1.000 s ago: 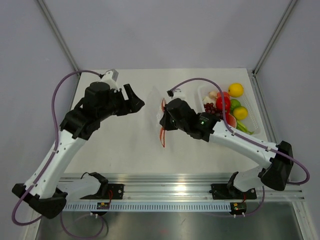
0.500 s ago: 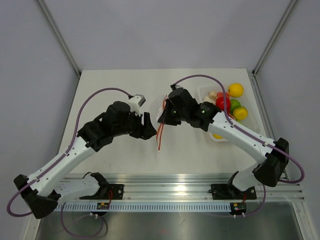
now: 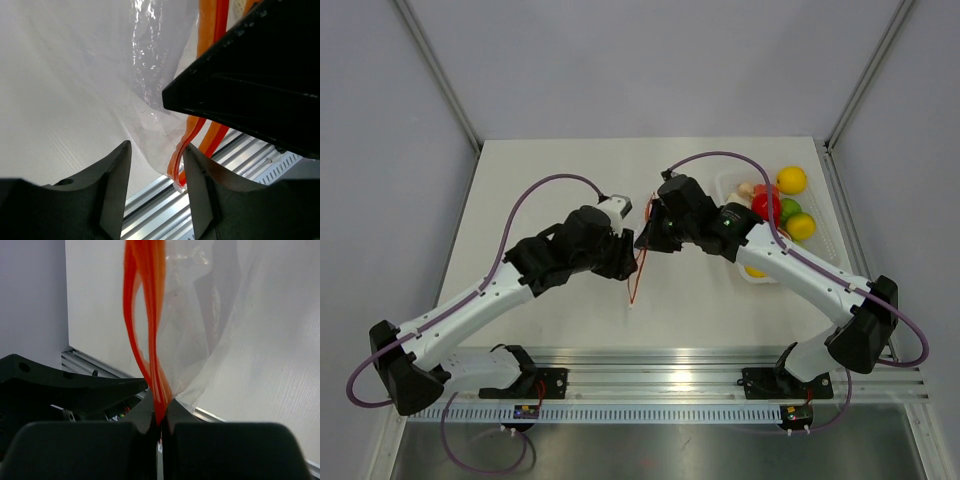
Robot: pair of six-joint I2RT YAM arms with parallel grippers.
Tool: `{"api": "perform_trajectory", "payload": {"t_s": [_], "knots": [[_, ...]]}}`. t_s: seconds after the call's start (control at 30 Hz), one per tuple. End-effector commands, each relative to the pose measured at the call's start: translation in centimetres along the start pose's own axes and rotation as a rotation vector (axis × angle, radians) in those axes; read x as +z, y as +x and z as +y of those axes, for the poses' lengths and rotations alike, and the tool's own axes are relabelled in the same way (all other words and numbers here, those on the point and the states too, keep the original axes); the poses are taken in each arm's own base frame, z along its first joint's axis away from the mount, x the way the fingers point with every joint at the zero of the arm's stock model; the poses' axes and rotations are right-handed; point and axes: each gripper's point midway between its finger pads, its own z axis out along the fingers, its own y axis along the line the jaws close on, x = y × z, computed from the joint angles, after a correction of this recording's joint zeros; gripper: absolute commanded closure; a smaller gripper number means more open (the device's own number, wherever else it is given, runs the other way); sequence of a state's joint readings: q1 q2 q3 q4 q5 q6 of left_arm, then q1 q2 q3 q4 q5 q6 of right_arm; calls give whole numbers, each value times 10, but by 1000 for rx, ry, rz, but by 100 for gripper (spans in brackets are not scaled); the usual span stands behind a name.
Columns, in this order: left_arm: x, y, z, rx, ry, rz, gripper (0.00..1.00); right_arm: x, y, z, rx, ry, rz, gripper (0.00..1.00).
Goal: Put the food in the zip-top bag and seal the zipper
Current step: Pick up the zipper food storage bag at the center of the board, then open the zipper of the food storage bag.
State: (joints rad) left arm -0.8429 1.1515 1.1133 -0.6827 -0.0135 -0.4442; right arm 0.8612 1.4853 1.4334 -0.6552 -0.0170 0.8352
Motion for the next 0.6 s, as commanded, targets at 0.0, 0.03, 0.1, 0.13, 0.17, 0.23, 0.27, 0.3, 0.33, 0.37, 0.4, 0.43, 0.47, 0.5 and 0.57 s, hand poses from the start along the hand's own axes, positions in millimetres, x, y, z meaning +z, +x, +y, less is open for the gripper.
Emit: {"api": "perform_trajectory", "payload": {"t_s": [0.0, 0.03, 0.1, 0.13, 0.17, 0.23, 0.27, 0.3, 0.33, 0.37, 0.4, 0.43, 0.47, 0.5, 0.57], "knots": [[-5, -33, -1, 3, -32, -117, 53, -11, -12, 16, 21, -62, -25, 100], [-3, -33, -1, -2, -34, -118, 55, -12, -12, 17, 21, -64, -25, 100], [0, -35, 0, -16, -40, -125, 58, -13, -12, 19, 26, -75, -23, 100], [3, -34, 0, -25, -48, -123, 60, -13, -12, 19, 27, -77, -21, 100], [5, -35, 3, -27, -68, -129, 60, -13, -12, 19, 30, -81, -22, 100], [7, -36, 4, -39, -85, -134, 55, -14, -11, 19, 41, -79, -23, 100], [7, -37, 4, -43, -86, -142, 52, -14, -11, 17, 50, -76, -24, 100], [7, -37, 4, -45, -89, -146, 49, -15, -12, 17, 54, -77, -26, 100], [7, -37, 2, -44, -83, -153, 49, -14, -10, 15, 59, -72, -22, 100], [7, -38, 1, -44, -83, -161, 49, -14, -10, 14, 66, -70, -22, 100], [8, -38, 0, -41, -84, -162, 49, -13, -8, 14, 68, -74, -17, 100], [9, -37, 0, -39, -84, -163, 51, -13, -8, 15, 71, -78, -17, 100], [9, -37, 0, -39, -88, -166, 55, -13, -8, 15, 76, -80, -16, 100], [11, -36, -2, -36, -87, -161, 57, -13, -8, 16, 77, -88, -14, 100], [11, -36, -3, -32, -84, -152, 84, -13, -8, 16, 79, -89, -12, 98]]}}
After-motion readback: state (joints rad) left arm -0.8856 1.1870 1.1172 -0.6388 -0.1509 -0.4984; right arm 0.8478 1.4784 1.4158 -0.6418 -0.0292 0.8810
